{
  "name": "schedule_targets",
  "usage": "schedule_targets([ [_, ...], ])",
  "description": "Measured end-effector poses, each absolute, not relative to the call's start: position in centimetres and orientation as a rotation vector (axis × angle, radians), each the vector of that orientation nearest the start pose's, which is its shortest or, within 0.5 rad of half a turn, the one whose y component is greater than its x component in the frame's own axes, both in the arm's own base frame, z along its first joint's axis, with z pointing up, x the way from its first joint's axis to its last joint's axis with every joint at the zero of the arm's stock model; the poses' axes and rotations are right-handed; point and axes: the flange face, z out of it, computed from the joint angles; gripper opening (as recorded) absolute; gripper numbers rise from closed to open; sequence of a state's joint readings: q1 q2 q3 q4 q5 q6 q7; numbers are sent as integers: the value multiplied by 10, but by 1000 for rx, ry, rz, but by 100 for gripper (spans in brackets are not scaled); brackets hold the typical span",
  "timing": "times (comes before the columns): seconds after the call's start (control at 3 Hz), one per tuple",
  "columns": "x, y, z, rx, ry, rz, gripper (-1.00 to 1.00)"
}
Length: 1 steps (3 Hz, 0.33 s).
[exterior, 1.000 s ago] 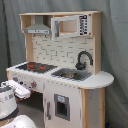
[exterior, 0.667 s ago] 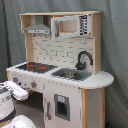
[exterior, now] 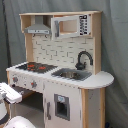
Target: Play with the kitchen
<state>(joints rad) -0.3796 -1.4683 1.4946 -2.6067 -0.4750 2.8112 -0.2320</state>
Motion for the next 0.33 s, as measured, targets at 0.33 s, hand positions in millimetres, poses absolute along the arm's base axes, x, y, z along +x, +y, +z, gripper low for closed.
schedule_targets([
  [0.33, 205, 401, 339, 843, 1276, 672, 100],
])
